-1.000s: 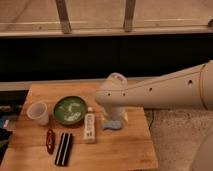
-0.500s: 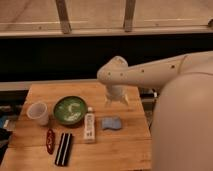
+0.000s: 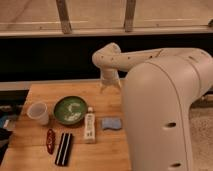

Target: Move the arm in a circular motion

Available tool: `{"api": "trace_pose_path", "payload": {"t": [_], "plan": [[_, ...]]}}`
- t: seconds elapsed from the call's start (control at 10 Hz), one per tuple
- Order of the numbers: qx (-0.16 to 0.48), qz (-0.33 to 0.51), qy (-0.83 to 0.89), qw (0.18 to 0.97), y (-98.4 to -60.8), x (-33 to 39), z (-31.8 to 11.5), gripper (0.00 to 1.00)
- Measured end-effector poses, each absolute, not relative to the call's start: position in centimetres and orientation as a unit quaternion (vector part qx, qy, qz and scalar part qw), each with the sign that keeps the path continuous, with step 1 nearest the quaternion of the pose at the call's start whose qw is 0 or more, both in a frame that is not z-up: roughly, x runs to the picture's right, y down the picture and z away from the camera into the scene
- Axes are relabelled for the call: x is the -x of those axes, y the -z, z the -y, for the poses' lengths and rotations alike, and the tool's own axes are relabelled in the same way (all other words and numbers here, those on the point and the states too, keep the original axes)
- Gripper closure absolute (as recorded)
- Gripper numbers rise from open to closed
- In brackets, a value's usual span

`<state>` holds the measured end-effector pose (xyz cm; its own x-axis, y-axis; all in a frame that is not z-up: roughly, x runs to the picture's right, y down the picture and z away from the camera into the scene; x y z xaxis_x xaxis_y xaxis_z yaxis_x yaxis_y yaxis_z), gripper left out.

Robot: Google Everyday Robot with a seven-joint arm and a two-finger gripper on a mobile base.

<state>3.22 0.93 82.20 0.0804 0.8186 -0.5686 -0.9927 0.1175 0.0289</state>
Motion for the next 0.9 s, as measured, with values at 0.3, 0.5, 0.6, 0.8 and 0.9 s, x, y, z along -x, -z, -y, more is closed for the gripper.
{"api": "trace_pose_path", "payload": {"t": [0.3, 0.5, 0.6, 0.8, 0.9], "plan": [[0.172, -0.231, -0.627, 0.724, -81.1, -2.3, -2.4, 0.34], [0.154, -0.233, -0.646, 0.711, -80.2, -2.6, -3.1, 0.34], [0.145, -0.236, -0.659, 0.699, -80.0, -3.4, -3.0, 0.34], [0.124, -0.242, -0.697, 0.664, -80.0, -7.1, -1.9, 0.34], [0.113, -0.245, -0.715, 0.645, -80.2, -9.7, -1.2, 0.34]]}}
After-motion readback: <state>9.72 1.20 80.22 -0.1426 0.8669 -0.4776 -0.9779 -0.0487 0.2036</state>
